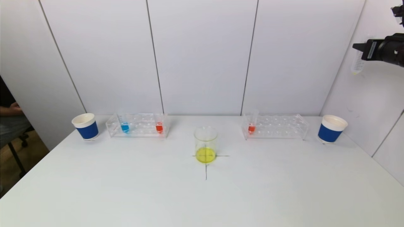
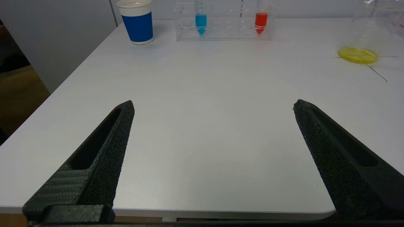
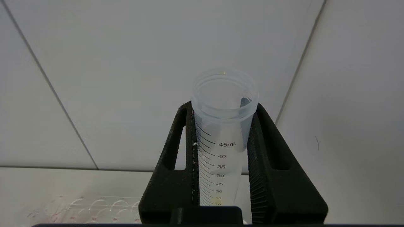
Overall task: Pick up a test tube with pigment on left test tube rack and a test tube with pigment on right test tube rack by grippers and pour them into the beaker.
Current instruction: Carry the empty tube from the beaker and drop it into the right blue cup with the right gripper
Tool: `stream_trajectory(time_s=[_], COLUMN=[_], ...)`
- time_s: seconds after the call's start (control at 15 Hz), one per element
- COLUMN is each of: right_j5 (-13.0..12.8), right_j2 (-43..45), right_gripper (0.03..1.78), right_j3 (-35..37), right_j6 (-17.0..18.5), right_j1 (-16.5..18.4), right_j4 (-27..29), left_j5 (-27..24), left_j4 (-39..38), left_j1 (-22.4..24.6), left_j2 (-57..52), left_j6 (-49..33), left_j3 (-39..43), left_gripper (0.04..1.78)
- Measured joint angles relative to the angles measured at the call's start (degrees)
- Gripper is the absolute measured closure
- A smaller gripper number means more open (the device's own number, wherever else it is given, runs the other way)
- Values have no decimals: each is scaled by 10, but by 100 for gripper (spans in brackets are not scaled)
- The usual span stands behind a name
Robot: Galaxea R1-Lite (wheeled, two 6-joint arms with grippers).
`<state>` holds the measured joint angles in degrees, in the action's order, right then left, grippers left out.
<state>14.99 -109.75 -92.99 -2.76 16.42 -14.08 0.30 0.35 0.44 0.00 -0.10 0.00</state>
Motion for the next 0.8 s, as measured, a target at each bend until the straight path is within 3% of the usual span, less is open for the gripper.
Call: stream_trajectory(time_s=[0.27, 0.67, 0.8], right_j5=[1, 3, 3], right_j2=[-24, -57, -67], right_gripper=[132, 132, 132], right_j3=[15, 73, 91], right_j6=[0, 1, 17], right_j1=[20, 23, 22], right_j4=[-30, -104, -129], left_j5=[0, 0, 0], left_j4=[0, 0, 0], left_j1=[0, 0, 0], left_j2=[0, 0, 0], left_j6=[0, 0, 0], left_j3=[0, 0, 0], left_gripper=[6, 6, 6])
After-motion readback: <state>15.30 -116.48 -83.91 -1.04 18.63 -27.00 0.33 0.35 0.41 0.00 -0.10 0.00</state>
